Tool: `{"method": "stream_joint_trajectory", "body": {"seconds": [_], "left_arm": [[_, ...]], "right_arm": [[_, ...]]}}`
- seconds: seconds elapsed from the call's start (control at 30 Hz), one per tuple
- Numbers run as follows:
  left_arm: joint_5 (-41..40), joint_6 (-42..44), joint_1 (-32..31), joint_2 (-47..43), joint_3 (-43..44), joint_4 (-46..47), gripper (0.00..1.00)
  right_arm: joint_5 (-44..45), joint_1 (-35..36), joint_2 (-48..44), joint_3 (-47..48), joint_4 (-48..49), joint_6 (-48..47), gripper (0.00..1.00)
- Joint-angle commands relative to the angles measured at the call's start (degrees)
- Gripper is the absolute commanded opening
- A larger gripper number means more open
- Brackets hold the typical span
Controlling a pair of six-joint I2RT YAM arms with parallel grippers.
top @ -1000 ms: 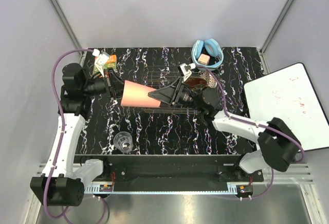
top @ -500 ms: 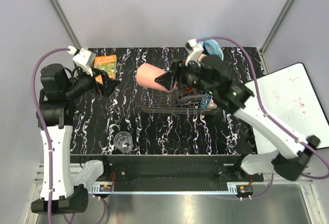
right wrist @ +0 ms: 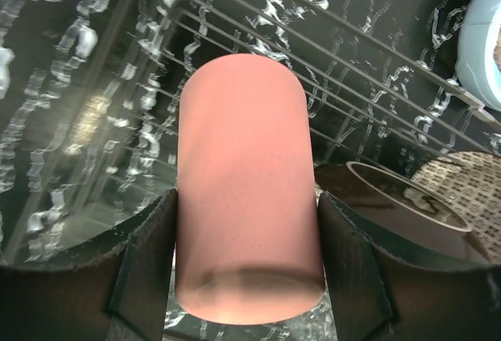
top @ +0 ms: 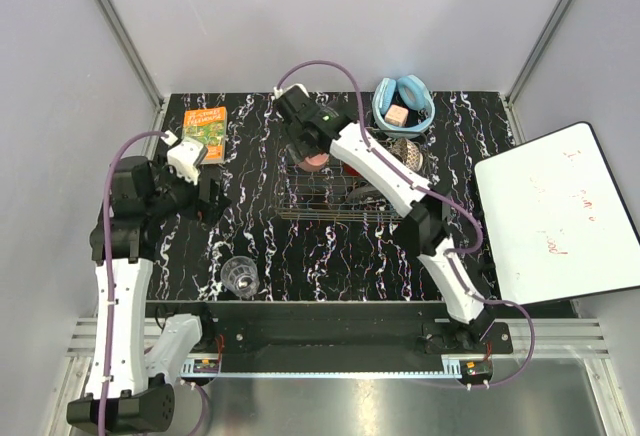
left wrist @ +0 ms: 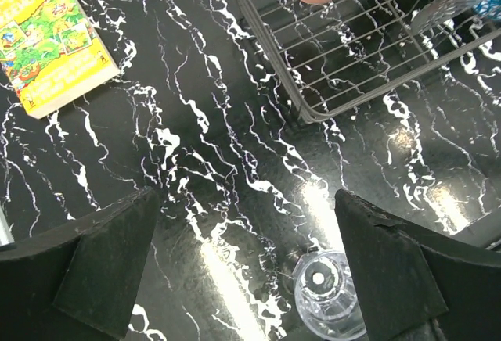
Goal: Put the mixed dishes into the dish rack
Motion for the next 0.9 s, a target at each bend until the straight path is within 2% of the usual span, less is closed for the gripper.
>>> {"method": "stream_joint_trajectory", "body": {"seconds": [0.0, 0.23, 0.6, 0.87], "left_arm": [[-1.4, 2.4, 0.2, -0.9, -0.3, 1.4, 0.99], [-2.1, 4.3, 0.2, -0.2, -3.0, 1.5, 0.96], [-4.0, 7.7, 0.2, -1.6, -6.4, 1.3, 0.95], [-4.1, 8.5, 0.2, -0.6, -7.6, 1.7, 0.95]], "right_arm": [[4.9, 0.6, 0.7, 5.1, -5.6, -3.6, 0.00], [0.7, 0.6, 5.6, 4.4, -5.5, -4.0, 0.00], [-5.8, 0.2, 12.4, 7.2, -0.2, -4.1, 0.00], [-10.0, 0.0, 13.5, 7.2, 3.4, -4.7, 0.00]]}}
